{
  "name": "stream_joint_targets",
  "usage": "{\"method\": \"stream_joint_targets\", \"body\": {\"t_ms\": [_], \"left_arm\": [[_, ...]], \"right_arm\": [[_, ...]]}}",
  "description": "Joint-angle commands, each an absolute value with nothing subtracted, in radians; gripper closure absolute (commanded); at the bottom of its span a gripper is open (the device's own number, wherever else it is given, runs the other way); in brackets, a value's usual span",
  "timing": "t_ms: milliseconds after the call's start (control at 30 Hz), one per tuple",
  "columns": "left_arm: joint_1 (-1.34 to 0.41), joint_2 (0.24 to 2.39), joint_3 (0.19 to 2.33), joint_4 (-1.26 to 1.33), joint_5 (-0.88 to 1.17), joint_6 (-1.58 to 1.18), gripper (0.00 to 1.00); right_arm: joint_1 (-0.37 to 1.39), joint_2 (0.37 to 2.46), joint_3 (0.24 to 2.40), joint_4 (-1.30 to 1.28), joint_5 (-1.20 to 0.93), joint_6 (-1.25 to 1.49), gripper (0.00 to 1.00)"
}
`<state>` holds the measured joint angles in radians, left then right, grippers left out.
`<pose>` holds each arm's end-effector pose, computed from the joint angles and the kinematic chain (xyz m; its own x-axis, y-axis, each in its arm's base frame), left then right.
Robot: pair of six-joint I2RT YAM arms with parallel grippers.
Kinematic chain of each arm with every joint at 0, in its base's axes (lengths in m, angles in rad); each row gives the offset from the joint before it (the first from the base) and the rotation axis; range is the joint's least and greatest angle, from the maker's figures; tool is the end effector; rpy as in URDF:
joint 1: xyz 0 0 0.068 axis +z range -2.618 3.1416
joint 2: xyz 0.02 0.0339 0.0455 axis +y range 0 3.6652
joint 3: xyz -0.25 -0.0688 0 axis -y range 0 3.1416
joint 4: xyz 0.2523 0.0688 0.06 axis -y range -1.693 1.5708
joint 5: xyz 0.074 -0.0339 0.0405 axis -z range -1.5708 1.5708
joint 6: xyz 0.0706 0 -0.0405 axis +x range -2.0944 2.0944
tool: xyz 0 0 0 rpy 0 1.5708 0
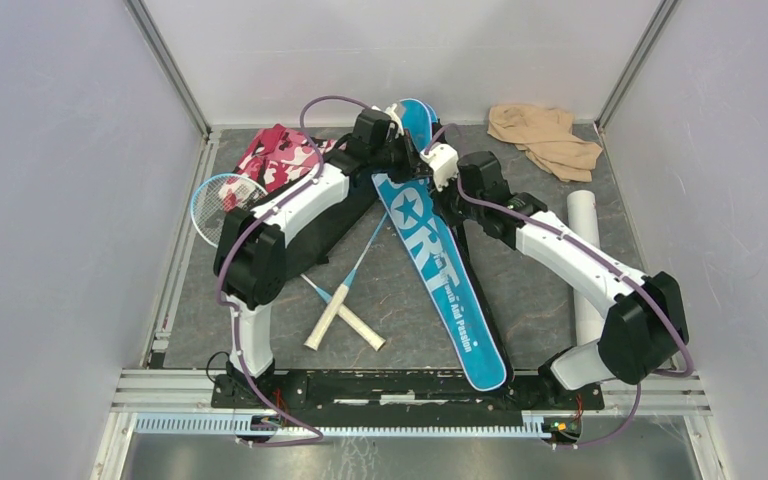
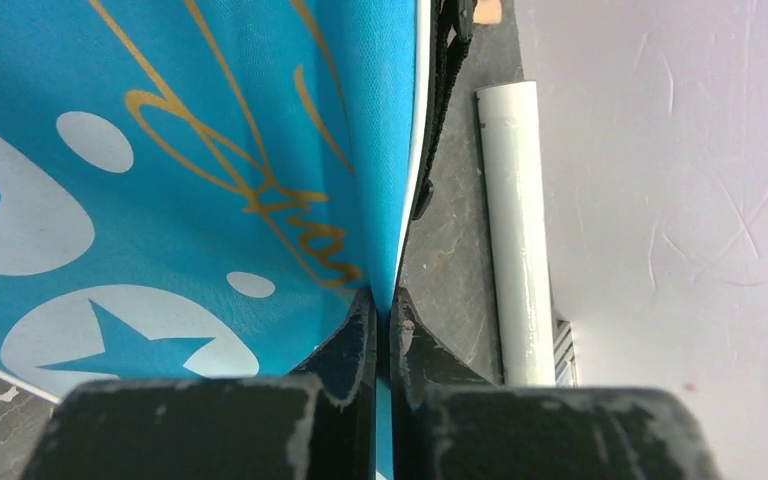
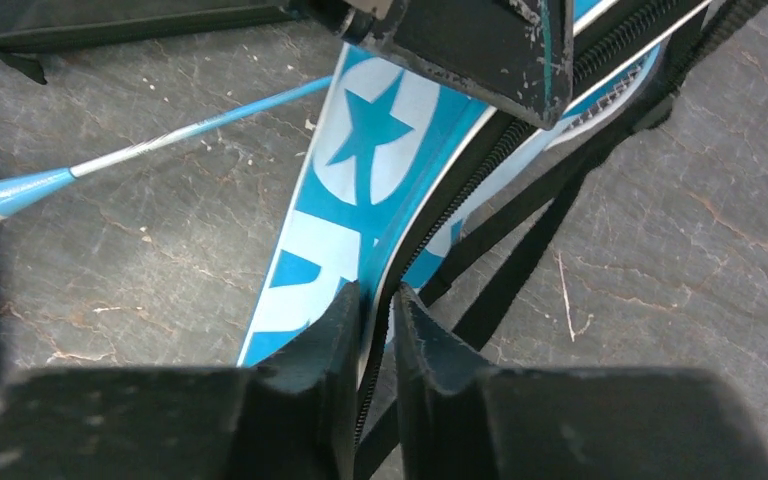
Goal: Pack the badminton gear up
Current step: Open the racket bag at the center of the board.
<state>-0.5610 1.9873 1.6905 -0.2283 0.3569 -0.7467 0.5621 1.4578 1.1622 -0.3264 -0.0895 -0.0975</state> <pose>0.4113 -0.2876 0.2555 -0.8240 -0.2339 -0.5161 0.2654 0.6454 -0.7163 0.3080 0.2014 0.2617 -0.4330 -0.3873 -0.8139 -0.6375 0.7700 -0.0273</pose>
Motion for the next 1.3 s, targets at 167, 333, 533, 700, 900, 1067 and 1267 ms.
{"method": "stream_joint_targets", "body": {"t_ms": [167,333,533,700,900,1067,1267], "left_arm": [[-0.525,1.910,1.708,-0.098,0.592,-0.686,0.98],[-0.522,1.875,1.639,0.044,0.694,-0.722,0.98],[-0.522,1.849,1.567,0.175,0.743,-0.788,0.98],[-0.522,1.852,1.547,0.209,0.743,-0.810,0.98],[-0.521,1.848,1.529,0.224,0.723,-0.825,0.98],[-0.518,1.852,1.529,0.228,0.719,-0.836,0.98],[-0.514,1.855,1.531,0.230,0.715,-0.848,0.98]], "right_arm": [[0.533,1.347,1.229,-0.329,-0.140,-0.264,0.45],[0.479,1.309,1.255,-0.399,-0.231,-0.302,0.42],[0.452,1.294,1.234,-0.484,-0.377,-0.336,0.43],[0.452,1.290,1.192,-0.504,-0.516,-0.336,0.35],[0.452,1.312,1.162,-0.542,-0.577,-0.362,0.32],[0.449,1.306,1.132,-0.572,-0.575,-0.403,0.36],[0.449,1.298,1.086,-0.586,-0.592,-0.422,0.42]]}}
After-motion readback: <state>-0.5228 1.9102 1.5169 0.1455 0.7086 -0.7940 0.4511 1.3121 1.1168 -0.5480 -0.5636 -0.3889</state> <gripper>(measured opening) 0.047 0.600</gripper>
